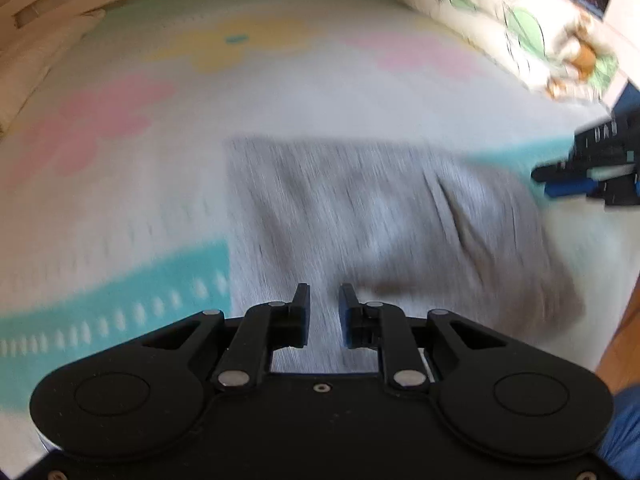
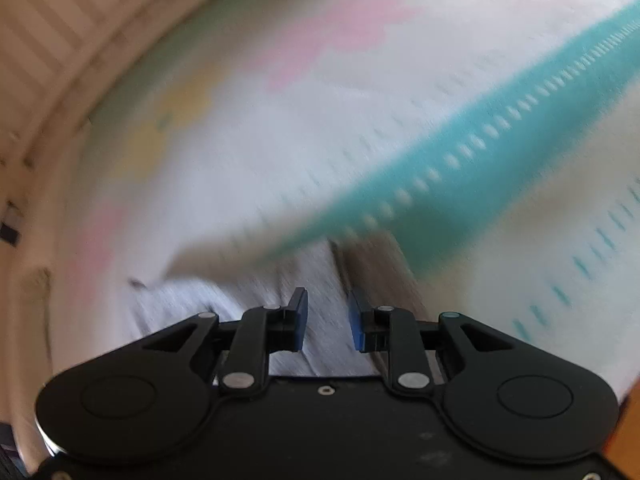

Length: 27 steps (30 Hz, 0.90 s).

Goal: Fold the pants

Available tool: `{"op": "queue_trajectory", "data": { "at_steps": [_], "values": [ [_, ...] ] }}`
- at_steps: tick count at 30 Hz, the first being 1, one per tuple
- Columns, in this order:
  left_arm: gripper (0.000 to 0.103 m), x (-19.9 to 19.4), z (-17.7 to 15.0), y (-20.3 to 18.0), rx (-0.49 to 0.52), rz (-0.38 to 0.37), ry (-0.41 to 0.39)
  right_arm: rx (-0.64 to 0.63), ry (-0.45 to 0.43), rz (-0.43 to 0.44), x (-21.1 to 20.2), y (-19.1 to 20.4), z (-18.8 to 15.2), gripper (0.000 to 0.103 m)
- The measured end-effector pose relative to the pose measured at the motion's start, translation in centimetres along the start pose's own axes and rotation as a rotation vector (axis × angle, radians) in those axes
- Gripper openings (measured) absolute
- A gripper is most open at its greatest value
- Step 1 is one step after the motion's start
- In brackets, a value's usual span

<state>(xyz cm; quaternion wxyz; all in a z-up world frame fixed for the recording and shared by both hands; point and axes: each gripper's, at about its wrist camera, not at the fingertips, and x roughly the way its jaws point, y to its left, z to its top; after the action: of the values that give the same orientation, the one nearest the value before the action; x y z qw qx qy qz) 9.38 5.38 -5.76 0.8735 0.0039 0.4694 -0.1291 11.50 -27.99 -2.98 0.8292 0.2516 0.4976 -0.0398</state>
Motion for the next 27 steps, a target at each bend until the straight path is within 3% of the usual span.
{"op": "queue_trajectory", "data": {
  "at_steps": [6,8,13,19,22,24,25,27],
  "values": [
    [0.026,2.4,2.8,1.4,-0.089,0.01,0.017,-0.15,-0.015,-0.029,2.3,2.8,0.5,0.026],
    [0.026,3.2,2.9,1.4,-0.096,0.016,0.032,-0.181,-0.003,-0.066,2.6,3.0,0.9,0.032],
    [0.026,4.8,2.4,1.4,-0.079,0.032,0.076,-0.209,0.082,-0.069,2.9,0.9,0.5,0.039],
    [0.026,6.7,1.6,0.7,-0.049,0.069,0.116,-0.23,0.252,-0.001,4.5,-2.2,-1.3,0.045],
    [0.026,6.6,1.3,-0.2,-0.018,0.098,0.095,-0.254,0.229,-0.003,4.7,-2.3,-2.0,0.045],
    [0.025,6.4,1.2,-0.5,-0.011,0.106,0.088,-0.227,0.232,-0.001,4.6,-2.4,-2.2,0.032],
    [0.026,6.3,1.1,-0.6,-0.013,0.108,0.086,-0.211,0.247,0.033,4.5,-2.4,-2.1,0.009],
    [0.026,6.1,1.1,-0.5,-0.025,0.101,0.085,-0.223,0.232,0.024,3.8,-2.0,-2.1,0.008]
  ]
}}
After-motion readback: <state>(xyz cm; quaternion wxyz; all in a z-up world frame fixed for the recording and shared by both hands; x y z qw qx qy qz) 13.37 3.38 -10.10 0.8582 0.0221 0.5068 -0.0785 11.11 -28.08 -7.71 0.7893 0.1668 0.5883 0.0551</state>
